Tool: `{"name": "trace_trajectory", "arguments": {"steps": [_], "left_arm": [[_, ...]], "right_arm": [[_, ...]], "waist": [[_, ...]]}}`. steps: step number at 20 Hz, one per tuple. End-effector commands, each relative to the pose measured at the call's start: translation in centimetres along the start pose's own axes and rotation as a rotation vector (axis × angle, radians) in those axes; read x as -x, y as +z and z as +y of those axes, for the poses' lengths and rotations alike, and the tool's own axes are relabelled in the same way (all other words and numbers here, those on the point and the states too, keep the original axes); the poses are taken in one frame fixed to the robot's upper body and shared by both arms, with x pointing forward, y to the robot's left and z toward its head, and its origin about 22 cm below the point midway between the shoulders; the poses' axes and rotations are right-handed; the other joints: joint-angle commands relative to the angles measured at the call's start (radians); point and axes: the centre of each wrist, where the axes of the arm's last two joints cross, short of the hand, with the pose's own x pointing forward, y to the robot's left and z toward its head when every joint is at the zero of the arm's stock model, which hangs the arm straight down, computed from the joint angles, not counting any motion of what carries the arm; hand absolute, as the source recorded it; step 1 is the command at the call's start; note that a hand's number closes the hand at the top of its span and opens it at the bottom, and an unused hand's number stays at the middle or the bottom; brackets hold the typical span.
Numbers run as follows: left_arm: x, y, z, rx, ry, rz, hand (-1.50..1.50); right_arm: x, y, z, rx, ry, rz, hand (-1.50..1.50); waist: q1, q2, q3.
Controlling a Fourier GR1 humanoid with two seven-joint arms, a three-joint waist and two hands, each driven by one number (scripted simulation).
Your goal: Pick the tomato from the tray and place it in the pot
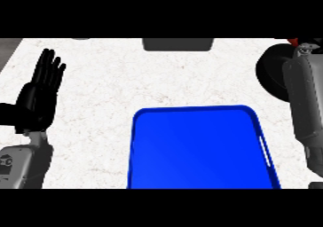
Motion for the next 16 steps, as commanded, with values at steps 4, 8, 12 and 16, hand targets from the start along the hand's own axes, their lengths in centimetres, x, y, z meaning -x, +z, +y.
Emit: {"name": "trace_trajectory", "arguments": {"steps": [4, 8, 12, 16], "left_arm": [[0.5, 0.9, 0.1, 0.008, 0.000, 0.012, 0.00], [0.8, -0.3, 1.0, 0.009, -0.013, 0.015, 0.00], [0.1, -0.9, -0.4, 0.013, -0.006, -0.012, 0.00], [0.1, -0.4, 1.0, 0.024, 0.006, -0.012, 0.00]], "right_arm": [[6.1, -4.7, 1.8, -0.018, -0.051, 0.012, 1.50], [9.9, -4.4, 3.8, -0.036, -0.002, -0.021, 1.50], [11.4, -7.6, 3.8, -0.033, -0.008, 0.026, 1.50], [13.3, -7.5, 5.6, -0.181, 0.055, 0.060, 1.50]], "waist": [[0.009, 0.002, 0.000], [0.000, 0.001, 0.000], [0.011, 0.006, 0.001], [0.023, 0.009, 0.001]]}}
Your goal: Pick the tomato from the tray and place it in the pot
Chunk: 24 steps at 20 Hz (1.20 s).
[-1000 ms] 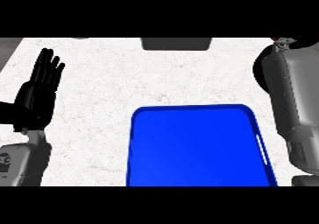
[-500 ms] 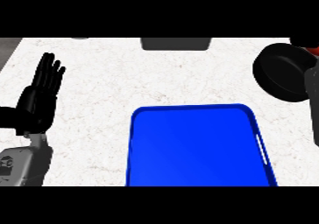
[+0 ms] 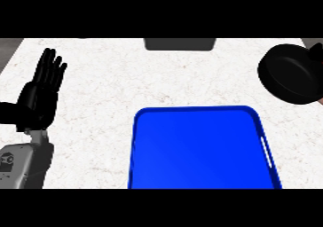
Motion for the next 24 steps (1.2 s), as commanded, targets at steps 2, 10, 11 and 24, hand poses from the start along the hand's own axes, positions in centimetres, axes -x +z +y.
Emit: {"name": "trace_trajectory", "arguments": {"steps": [2, 10, 11, 24], "left_arm": [[0.0, -0.1, 0.8, 0.005, 0.021, -0.015, 0.00], [0.1, -0.3, -1.2, 0.027, 0.009, -0.010, 0.00], [-0.4, -1.6, -0.2, 0.011, 0.006, -0.005, 0.00], [-0.1, 0.1, 0.3, -0.004, 0.010, 0.020, 0.00]], "right_arm": [[2.3, 0.0, 2.4, -0.162, -0.072, 0.101, 1.50], [4.2, -1.6, 2.4, -0.291, -0.239, 0.028, -1.50], [2.7, 1.6, 5.1, -0.272, -0.244, -0.014, -1.50], [2.5, -2.8, -0.3, -0.012, -0.766, 0.136, -1.50]], "waist": [[0.011, 0.005, 0.001], [0.024, 0.010, 0.002], [0.017, 0.009, 0.002], [-0.004, -0.004, 0.000]]}}
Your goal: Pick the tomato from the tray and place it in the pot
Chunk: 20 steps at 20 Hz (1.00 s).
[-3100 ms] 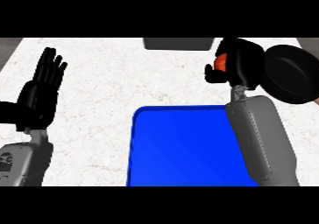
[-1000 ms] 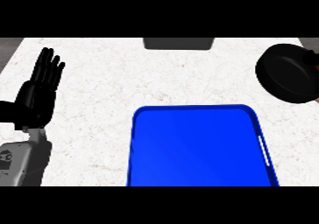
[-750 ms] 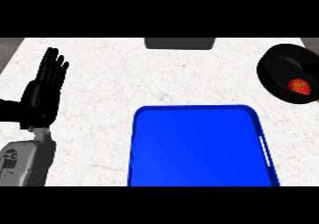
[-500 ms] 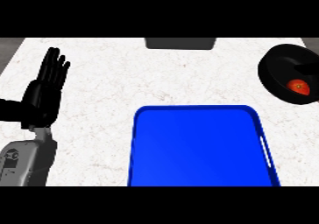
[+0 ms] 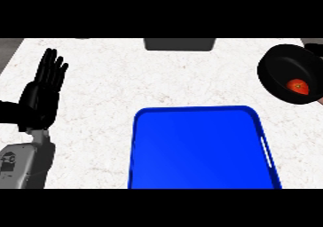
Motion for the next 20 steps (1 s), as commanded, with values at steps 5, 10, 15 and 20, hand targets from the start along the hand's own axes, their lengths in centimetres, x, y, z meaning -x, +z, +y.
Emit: {"name": "trace_trajectory", "arguments": {"steps": [5, 10, 15, 20], "left_arm": [[-0.8, 0.3, -1.2, -0.018, 0.004, 0.005, 0.00], [-0.3, 1.0, 0.7, -0.026, -0.026, 0.007, 0.00], [-0.6, -0.7, -0.4, -0.015, -0.025, 0.007, 0.00], [0.4, 0.4, 1.2, -0.018, -0.011, 0.009, 0.00]], "right_arm": [[4.1, -0.7, -3.4, 0.149, -0.166, -0.006, -1.50], [7.6, -1.1, -8.2, 0.166, -0.250, -0.026, -1.50], [10.6, -0.3, -10.1, 0.214, -0.260, -0.022, -1.50], [11.3, -1.5, -16.9, 0.223, -0.267, -0.019, -1.50]], "waist": [[-0.009, -0.003, 0.000], [-0.024, -0.009, -0.001], [-0.016, -0.004, -0.001], [-0.021, -0.006, -0.002]]}}
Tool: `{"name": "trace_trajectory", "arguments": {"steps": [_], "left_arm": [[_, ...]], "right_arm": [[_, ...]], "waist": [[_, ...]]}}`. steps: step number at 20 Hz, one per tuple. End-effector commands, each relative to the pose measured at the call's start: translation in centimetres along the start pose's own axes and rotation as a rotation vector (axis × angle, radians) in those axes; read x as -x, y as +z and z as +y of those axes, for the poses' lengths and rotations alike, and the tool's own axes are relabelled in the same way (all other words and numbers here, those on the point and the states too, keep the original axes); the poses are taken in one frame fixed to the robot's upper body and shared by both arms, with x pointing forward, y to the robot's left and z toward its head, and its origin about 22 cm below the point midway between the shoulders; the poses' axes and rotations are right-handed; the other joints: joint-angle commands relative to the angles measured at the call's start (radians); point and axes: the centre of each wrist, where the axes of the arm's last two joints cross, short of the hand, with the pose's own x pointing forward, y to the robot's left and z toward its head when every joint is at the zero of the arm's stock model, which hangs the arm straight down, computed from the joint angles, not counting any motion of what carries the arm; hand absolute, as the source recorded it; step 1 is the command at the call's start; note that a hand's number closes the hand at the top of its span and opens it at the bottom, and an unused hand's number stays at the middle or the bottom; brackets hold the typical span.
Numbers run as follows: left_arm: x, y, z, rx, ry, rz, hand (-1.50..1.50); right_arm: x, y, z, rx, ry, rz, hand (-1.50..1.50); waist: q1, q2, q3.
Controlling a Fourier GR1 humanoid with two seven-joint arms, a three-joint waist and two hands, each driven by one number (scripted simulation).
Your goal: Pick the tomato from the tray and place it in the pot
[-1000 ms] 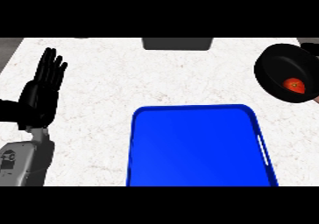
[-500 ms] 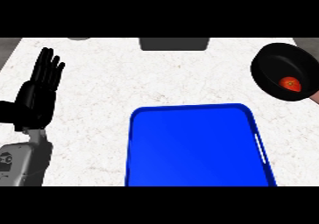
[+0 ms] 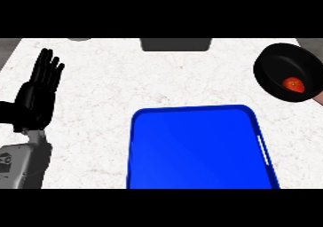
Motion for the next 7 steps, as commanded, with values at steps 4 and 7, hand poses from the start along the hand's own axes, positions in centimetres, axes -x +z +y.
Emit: {"name": "trace_trajectory", "arguments": {"steps": [4, 7], "left_arm": [[0.2, -0.5, -1.7, 0.006, -0.003, -0.009, 0.00], [-1.5, -0.4, -0.7, 0.005, -0.004, 0.009, 0.00]], "right_arm": [[3.0, 1.6, -5.3, 0.002, -0.003, -0.017, -1.50], [3.1, 0.4, -9.6, 0.042, 0.022, -0.005, -1.50]], "waist": [[-0.003, 0.001, 0.000], [0.001, 0.000, 0.000]]}}
